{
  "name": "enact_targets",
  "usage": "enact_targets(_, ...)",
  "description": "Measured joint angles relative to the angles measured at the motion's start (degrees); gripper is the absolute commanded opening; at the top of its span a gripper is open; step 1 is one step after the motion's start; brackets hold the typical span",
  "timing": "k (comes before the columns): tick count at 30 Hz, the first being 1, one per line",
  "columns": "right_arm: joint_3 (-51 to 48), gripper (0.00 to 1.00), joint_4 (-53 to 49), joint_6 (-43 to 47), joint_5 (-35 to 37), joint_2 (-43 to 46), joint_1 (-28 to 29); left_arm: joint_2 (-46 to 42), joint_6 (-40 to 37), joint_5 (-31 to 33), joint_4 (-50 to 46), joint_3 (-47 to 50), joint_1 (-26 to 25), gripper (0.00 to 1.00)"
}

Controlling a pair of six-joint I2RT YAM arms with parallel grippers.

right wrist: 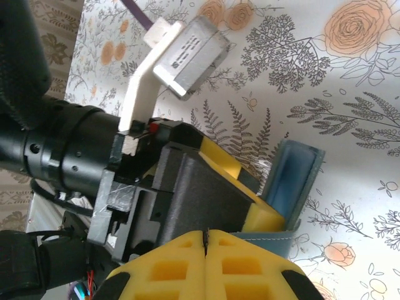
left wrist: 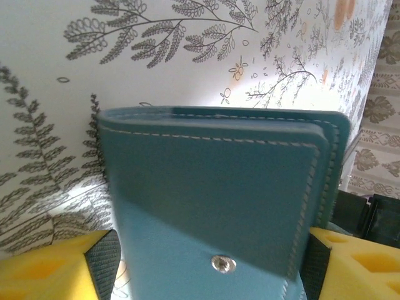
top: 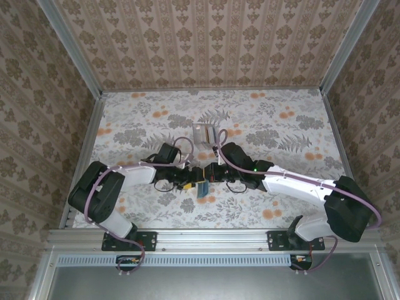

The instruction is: Put the credit cards into the card holder

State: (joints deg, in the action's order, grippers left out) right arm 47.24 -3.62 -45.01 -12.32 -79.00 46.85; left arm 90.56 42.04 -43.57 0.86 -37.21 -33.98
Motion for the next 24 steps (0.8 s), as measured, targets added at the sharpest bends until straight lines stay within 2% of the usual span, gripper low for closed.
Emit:
enact_targets(4, 0.0, 0.0, 0.2, 0.0, -0.2, 0.0, -0.1, 0.9, 0.4, -1.2, 2.3, 0.0, 0.2, 0.67)
enact_targets(9, 0.0, 0.0, 0.2, 0.0, -0.2, 0.4, -0.6, 0.9, 0.8, -1.9, 3.6, 0.1, 1.4, 0.63)
enact_targets(14, -0.1, 0.0, -1.3, 0.0, 1.2, 1.7, -1.3, 0.9, 1.0, -1.9, 4.0, 1.1, 3.1, 0.48)
enact_targets(21, -1.8, 0.0, -5.0, 0.5, 4.8, 2.8, -4.1, 0.9, 1.2, -1.8, 4.3, 2.7, 3.8, 0.41)
enact_targets(22, -2.4, 0.01, -5.7, 0.7, 5.5, 2.8, -4.6, 0.9, 1.2, -1.8, 4.4, 2.7, 3.8, 0.4)
enact_targets(24, -3.5, 0.15, -7.0, 1.3, 6.7, 2.8, -5.2, 0.9, 1.2, -1.8, 4.6, 2.7, 3.8, 0.38)
